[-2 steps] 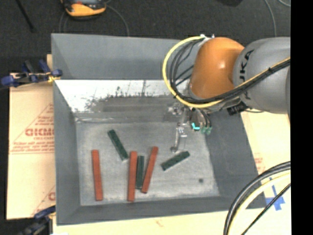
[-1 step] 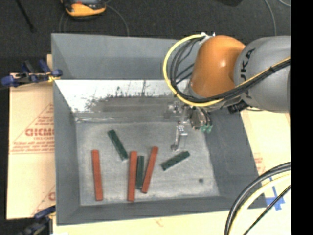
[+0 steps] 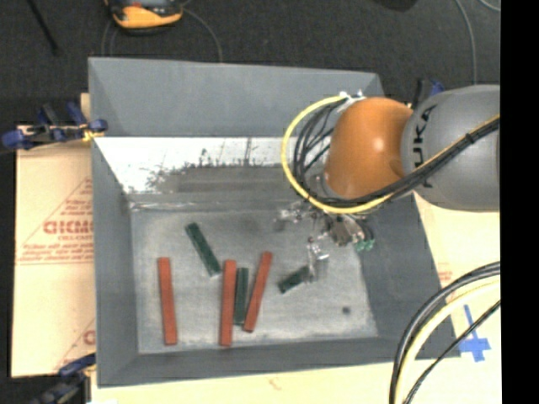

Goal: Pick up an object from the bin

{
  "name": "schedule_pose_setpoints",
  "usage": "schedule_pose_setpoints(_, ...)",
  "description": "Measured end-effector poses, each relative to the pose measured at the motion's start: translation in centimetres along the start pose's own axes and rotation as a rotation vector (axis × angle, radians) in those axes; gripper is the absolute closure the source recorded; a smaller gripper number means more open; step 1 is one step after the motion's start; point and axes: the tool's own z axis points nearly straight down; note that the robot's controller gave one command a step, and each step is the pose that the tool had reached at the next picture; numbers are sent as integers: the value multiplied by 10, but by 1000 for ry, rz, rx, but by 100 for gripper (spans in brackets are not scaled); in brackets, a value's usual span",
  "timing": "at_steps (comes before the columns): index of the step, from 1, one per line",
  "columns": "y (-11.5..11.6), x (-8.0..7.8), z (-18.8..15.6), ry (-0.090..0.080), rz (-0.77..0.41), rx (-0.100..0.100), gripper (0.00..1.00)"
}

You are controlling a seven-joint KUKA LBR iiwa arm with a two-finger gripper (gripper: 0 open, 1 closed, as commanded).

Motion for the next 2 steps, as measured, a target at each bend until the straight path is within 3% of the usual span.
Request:
schedule_pose_setpoints(1,-6,25,5,10,-142,-5,0)
schedule_pose_setpoints(2,-13,19,-2,2,-256,-1,0)
